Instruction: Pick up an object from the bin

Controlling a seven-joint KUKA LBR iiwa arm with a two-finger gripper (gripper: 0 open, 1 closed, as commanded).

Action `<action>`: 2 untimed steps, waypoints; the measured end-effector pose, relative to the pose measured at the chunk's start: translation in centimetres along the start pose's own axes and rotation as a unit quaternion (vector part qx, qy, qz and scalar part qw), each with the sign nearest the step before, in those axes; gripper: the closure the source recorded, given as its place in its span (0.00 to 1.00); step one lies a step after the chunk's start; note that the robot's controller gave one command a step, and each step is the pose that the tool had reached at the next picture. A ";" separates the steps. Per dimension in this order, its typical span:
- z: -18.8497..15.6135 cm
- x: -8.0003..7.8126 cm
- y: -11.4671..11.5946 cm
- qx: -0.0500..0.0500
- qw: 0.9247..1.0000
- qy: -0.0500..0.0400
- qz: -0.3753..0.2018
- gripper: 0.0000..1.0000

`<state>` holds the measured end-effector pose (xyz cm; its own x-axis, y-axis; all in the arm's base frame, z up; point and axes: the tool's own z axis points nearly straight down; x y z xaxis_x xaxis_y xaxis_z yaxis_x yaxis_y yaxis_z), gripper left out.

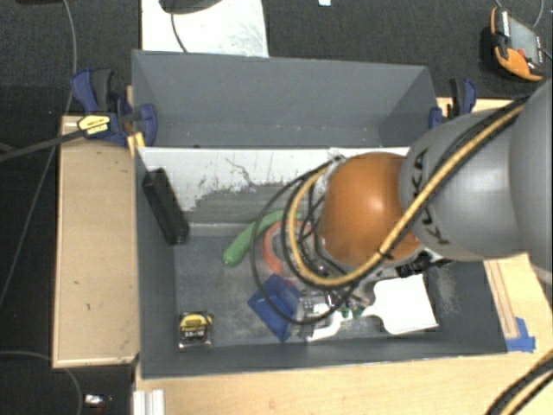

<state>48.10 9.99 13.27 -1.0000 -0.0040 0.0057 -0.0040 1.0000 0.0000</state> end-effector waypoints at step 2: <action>6.2 -1.0 -7.1 -0.001 1.000 -0.004 0.000 0.00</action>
Offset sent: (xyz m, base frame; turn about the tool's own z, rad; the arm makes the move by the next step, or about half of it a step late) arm 0.0086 -0.0712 -0.0627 -0.0027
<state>49.06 2.85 7.08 -1.0000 -0.0040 -0.0031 -0.0040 1.0000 0.0014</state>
